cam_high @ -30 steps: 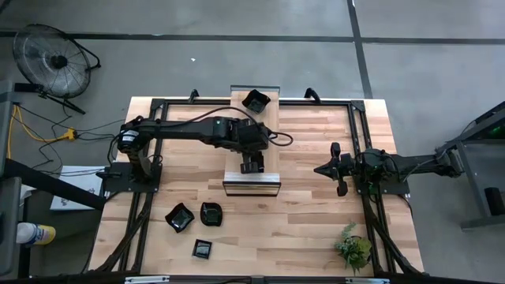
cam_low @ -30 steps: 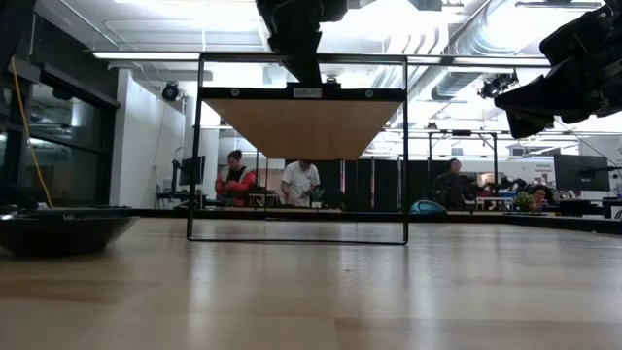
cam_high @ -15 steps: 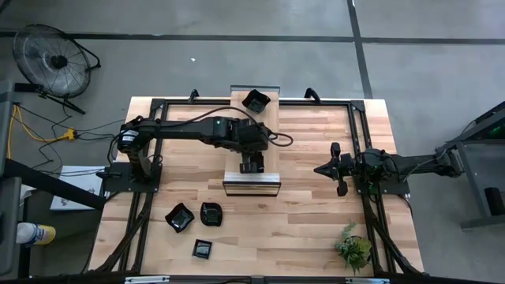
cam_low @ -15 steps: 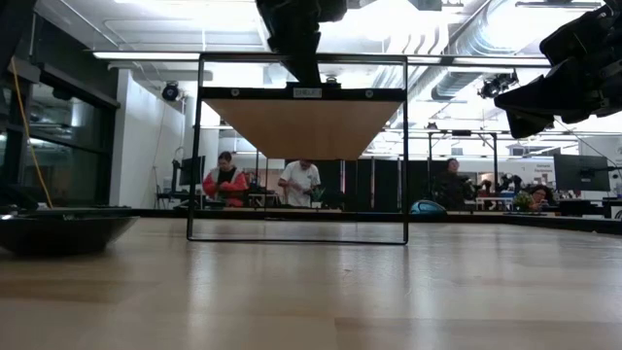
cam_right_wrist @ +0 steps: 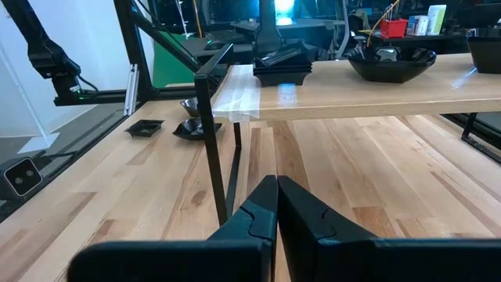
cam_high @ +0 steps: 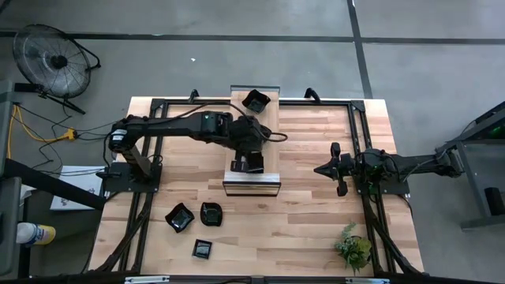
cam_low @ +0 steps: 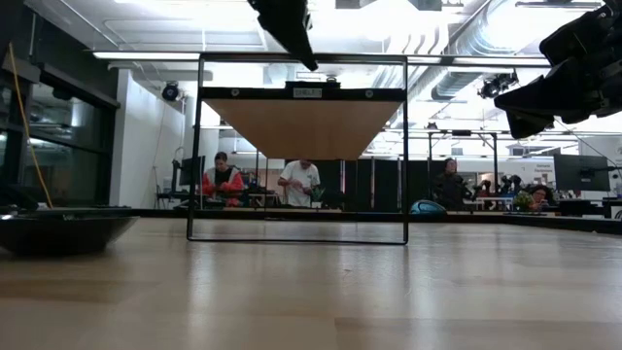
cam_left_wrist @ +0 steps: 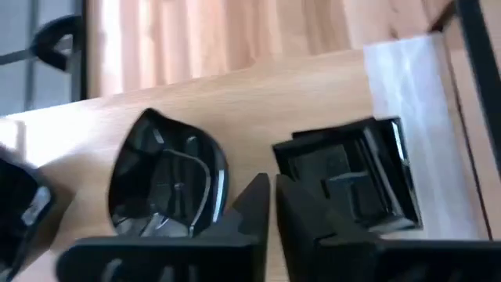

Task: Pick & Place Mini shaped plates
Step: Stack the square-shaped plate on top of the stacked square-shaped plates on the shelf

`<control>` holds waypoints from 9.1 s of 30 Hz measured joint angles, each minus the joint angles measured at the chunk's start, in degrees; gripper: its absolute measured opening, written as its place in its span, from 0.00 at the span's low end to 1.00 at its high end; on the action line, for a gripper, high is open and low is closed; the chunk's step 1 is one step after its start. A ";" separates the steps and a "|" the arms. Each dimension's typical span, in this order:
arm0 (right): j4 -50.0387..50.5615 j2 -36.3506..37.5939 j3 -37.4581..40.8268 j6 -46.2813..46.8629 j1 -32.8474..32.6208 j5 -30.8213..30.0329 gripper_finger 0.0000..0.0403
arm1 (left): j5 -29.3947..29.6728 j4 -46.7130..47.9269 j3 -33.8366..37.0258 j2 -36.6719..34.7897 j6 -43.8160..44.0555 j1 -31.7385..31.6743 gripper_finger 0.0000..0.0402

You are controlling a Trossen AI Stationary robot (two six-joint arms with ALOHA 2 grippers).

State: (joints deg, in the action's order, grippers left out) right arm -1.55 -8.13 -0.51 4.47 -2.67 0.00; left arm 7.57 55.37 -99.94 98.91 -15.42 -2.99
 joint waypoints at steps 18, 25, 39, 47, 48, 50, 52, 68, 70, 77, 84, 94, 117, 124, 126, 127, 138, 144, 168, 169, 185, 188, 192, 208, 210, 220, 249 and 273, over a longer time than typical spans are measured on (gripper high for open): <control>-0.02 -0.13 0.00 -0.01 0.00 -0.01 0.01 | -3.04 1.06 0.84 0.86 -0.54 -0.02 0.54; -0.02 -0.13 0.00 0.00 0.00 -0.01 0.01 | -4.26 0.77 0.81 1.50 0.75 -0.04 0.47; -0.01 -0.13 0.00 0.00 0.00 -0.01 0.01 | -4.83 0.07 0.83 1.57 2.21 -1.54 0.39; -0.02 -0.13 0.00 0.00 0.01 -0.01 0.01 | -9.56 0.13 0.83 2.39 3.71 -3.60 0.39; -0.02 -0.13 0.00 -0.02 0.01 -0.01 0.01 | -9.92 -0.12 0.71 2.75 3.72 -3.60 0.39; 0.00 -0.13 0.00 0.00 0.01 -0.01 0.01 | -10.10 0.04 0.81 3.23 3.73 -3.89 0.39; 0.00 -0.13 0.00 0.00 0.00 -0.01 0.01 | -10.74 0.42 0.89 3.29 3.75 -3.87 0.39; -0.02 -0.13 0.00 0.00 -0.01 -0.01 0.01 | -13.71 0.07 0.83 4.17 3.73 -4.89 0.39; -0.01 -0.13 0.00 0.00 -0.01 0.01 0.01 | -14.38 0.05 0.83 4.17 3.72 -4.91 0.39; -0.02 -0.13 0.00 0.00 0.01 -0.01 0.01 | -14.66 0.07 0.83 4.17 3.19 -4.91 0.30; -0.02 -0.13 0.00 0.00 0.02 0.00 0.01 | -14.65 0.07 0.83 4.17 3.12 -4.91 0.19; -0.02 -0.13 0.00 0.00 -0.01 -0.01 0.01 | -14.51 0.07 0.83 4.17 3.06 -4.91 0.07; -0.02 -0.13 0.00 -0.02 0.02 -0.01 0.01 | -23.04 2.37 -1.70 3.26 -1.78 -4.96 0.02; -0.02 -0.13 0.00 -0.01 0.02 0.00 0.01 | -21.69 2.37 -1.70 3.26 -2.15 -4.96 0.02; -0.01 -0.12 0.00 0.00 -0.01 0.00 0.01 | -21.55 2.35 -1.70 3.26 -2.15 -4.96 0.02; -0.02 -0.13 0.00 0.00 0.00 0.00 0.01 | -21.52 2.28 -1.70 3.26 -2.17 -4.96 0.02; 0.01 -0.13 0.00 0.00 -0.01 -0.01 0.01 | -20.01 2.26 -1.70 3.28 -2.98 -4.96 0.07; 0.01 -0.13 0.00 0.00 -0.01 -0.01 0.01 | -18.94 2.26 -1.70 3.28 -2.98 -4.96 0.17; 0.00 -0.10 0.00 0.00 0.00 -0.01 0.01 | 1.77 19.03 3.91 -11.56 17.31 5.10 0.21; 0.00 -0.10 0.00 0.00 0.02 0.00 0.01 | 1.74 18.13 5.78 -12.93 18.74 5.97 0.21; -0.02 -0.10 0.00 0.00 0.01 0.00 0.01 | -2.51 4.21 36.45 -30.70 43.43 25.73 0.21; -0.01 -0.10 0.00 0.00 0.00 -0.01 0.01 | -2.58 3.86 39.77 -31.58 50.09 30.10 0.21; -0.02 -0.10 0.00 -0.02 0.02 -0.01 0.01 | -2.99 -0.07 43.80 -32.13 61.63 35.10 0.21; -0.02 -0.10 0.00 0.00 0.00 -0.01 0.01 | 5.50 -21.92 50.58 -24.08 101.16 48.19 0.21; -0.02 -0.10 0.00 -0.01 0.00 -0.01 0.01 | 7.20 -23.44 50.58 -22.72 103.23 49.95 0.21; 0.00 -0.10 0.00 0.00 0.01 0.01 0.01 | 7.94 -27.61 50.58 -17.52 113.42 54.91 0.21; -0.01 -0.13 0.00 0.00 0.02 -0.01 0.01 | 19.36 -27.61 29.33 -1.54 115.07 58.54 0.21; -0.02 -0.13 0.00 0.00 0.02 -0.01 0.01 | 9.18 -26.55 26.75 3.81 72.45 58.49 0.21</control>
State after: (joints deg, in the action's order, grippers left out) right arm -1.56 -8.25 -0.51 4.47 -2.66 -0.01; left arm 16.75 28.81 -73.19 102.72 57.03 55.51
